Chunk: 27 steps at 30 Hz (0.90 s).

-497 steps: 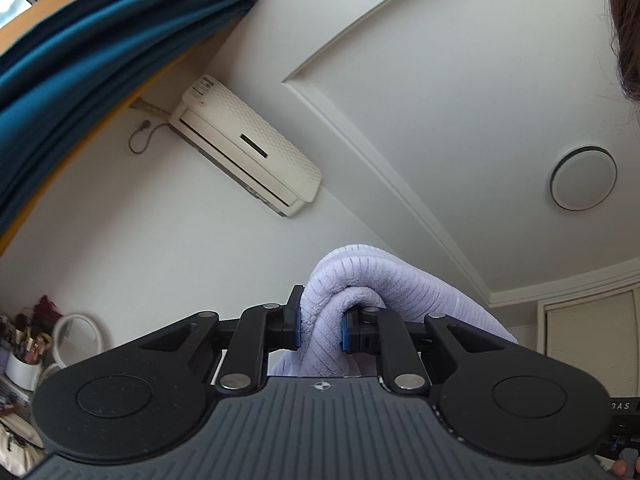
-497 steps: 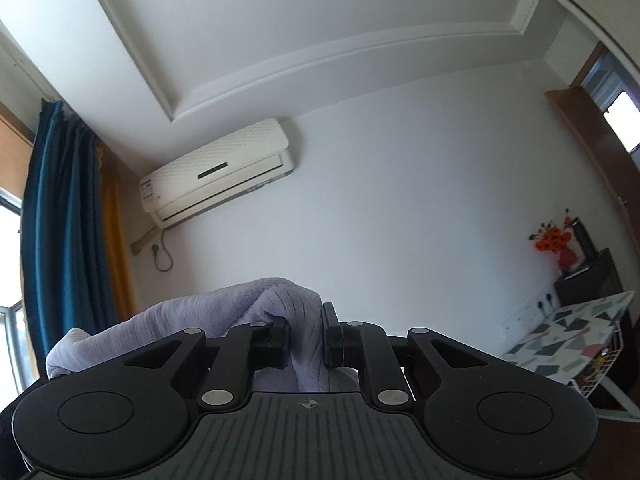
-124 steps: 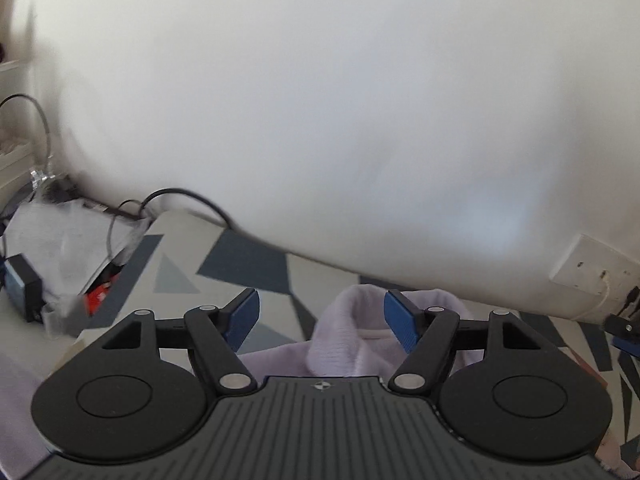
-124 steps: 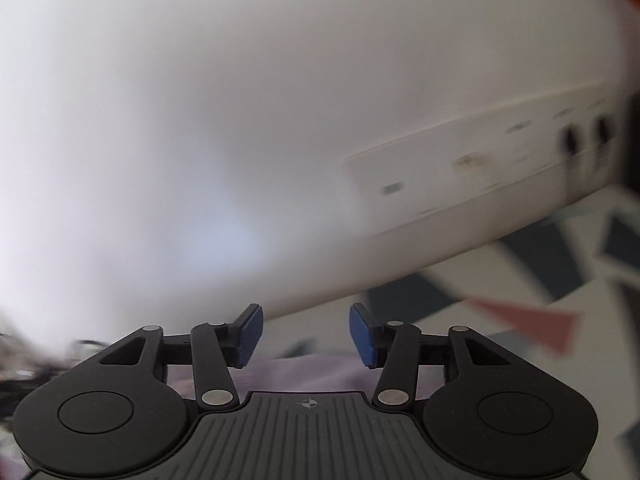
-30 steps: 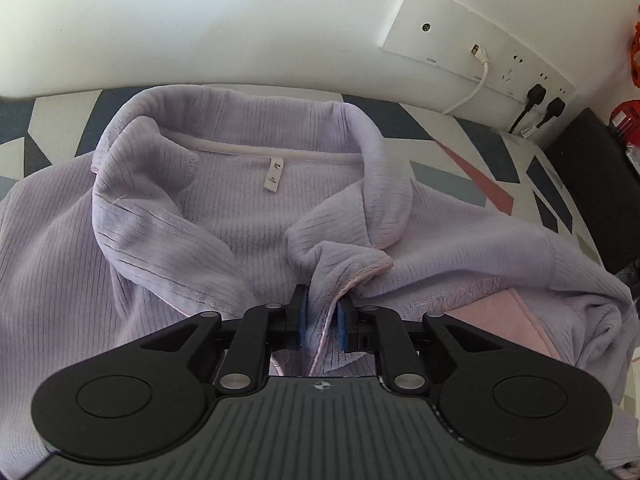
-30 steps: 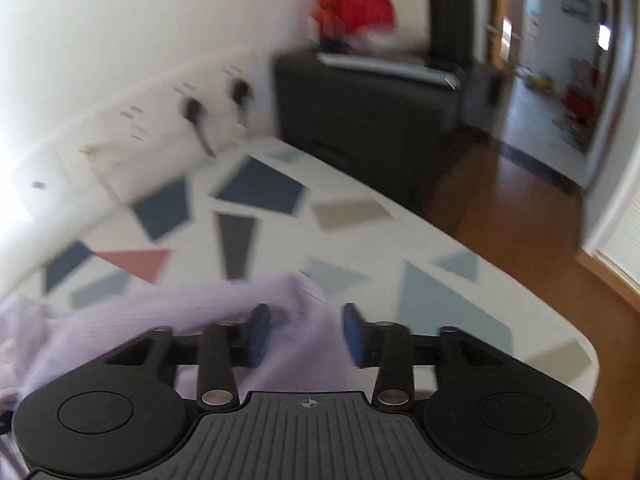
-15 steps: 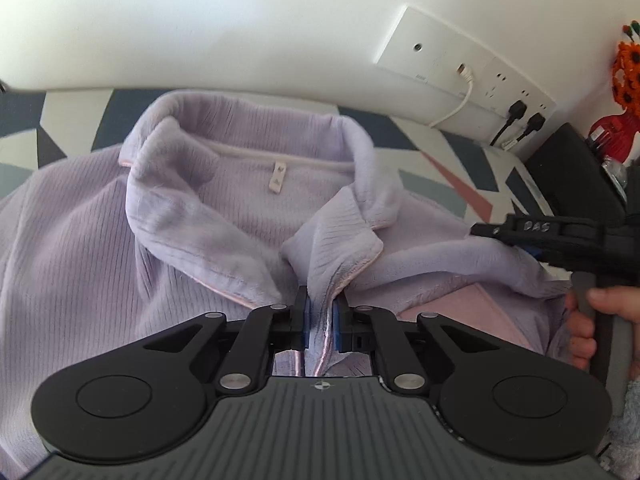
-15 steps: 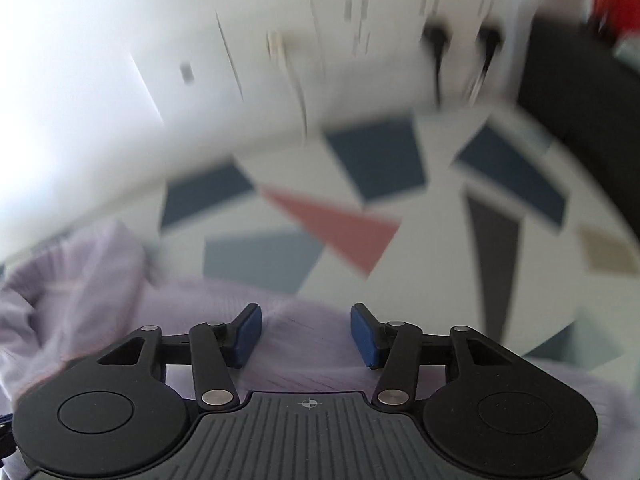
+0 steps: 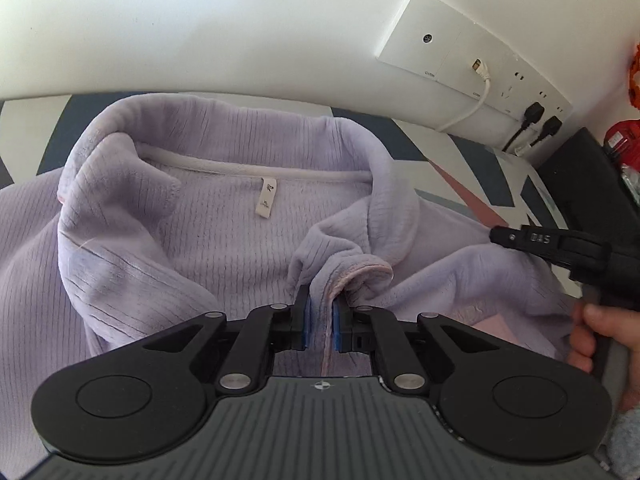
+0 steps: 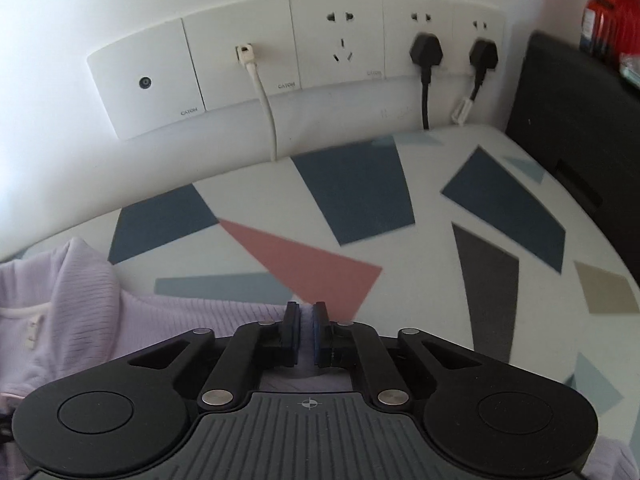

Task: Fold clothes
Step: 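Hold the collar with the left gripper while the right gripper grasps the front edge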

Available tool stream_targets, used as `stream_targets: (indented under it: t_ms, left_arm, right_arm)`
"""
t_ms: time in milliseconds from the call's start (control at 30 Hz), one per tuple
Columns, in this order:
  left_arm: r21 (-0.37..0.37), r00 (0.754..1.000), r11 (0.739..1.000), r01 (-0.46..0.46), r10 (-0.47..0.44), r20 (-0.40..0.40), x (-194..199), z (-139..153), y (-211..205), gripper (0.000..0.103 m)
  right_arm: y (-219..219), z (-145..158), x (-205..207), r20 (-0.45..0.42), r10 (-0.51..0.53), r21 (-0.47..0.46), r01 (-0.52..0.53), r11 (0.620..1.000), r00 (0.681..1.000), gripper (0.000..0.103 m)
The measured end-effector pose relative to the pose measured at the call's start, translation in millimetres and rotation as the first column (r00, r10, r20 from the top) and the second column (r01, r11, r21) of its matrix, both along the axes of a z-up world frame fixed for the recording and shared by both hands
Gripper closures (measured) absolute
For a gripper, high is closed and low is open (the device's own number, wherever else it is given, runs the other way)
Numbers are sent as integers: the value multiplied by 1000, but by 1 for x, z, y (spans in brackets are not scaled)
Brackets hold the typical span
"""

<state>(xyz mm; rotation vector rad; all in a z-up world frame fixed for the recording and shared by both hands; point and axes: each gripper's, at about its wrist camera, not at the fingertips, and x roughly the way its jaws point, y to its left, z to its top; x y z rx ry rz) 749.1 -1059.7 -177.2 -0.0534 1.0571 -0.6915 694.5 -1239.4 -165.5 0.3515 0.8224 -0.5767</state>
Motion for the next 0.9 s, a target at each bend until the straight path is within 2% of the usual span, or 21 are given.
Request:
stream_targets:
  t_ms: [67, 167, 267, 333, 367, 467, 533, 600, 667, 700, 767, 900]
  left_arm:
    - [-18, 1000, 1000, 3, -3, -20, -3, 3, 11, 92]
    - [-46, 999, 999, -1, -1, -37, -9, 5, 20, 91]
    - [-62, 999, 998, -1, -1, -34, -14, 5, 19, 91]
    - [-74, 999, 997, -7, 3, -48, -15, 4, 18, 91]
    - [-83, 998, 997, -7, 3, -55, -15, 4, 18, 91]
    - [-112, 997, 994, 5, -14, -76, -18, 6, 16, 91]
    - [-145, 995, 989, 26, -41, -96, -20, 8, 15, 91]
    - [-227, 987, 973, 40, -73, -143, -21, 9, 17, 91]
    - [-321, 975, 946, 36, -104, -196, -19, 9, 20, 91]
    - [-343, 970, 939, 14, -96, -223, -15, 6, 22, 91]
    - [-356, 959, 934, -38, -65, -274, -6, -2, 27, 91]
    - [-241, 959, 957, -161, 94, -267, 10, -16, 46, 89]
  right_arm:
    - [6, 10, 0, 8, 11, -11, -11, 1000, 1000, 84]
    - [20, 28, 2, 90, 89, -4, -89, 996, 992, 84]
    - [40, 37, 22, 147, 239, 128, -259, 957, 960, 81]
    - [53, 35, 39, 165, 282, 202, -312, 928, 945, 79]
    - [58, 32, 46, 158, 290, 210, -319, 924, 944, 79]
    - [67, 18, 66, 96, 300, 230, -314, 921, 949, 77]
    - [65, 10, 69, 65, 259, 254, -267, 929, 964, 87]
    - [63, 16, 60, 99, 193, 265, -213, 940, 976, 95]
    - [59, 33, 44, 177, 115, 245, -157, 957, 977, 95]
    - [58, 39, 39, 208, 84, 249, -136, 959, 975, 96]
    - [57, 42, 41, 226, 71, 261, -130, 956, 972, 96]
    - [64, 19, 68, 190, 99, 265, -148, 953, 977, 95]
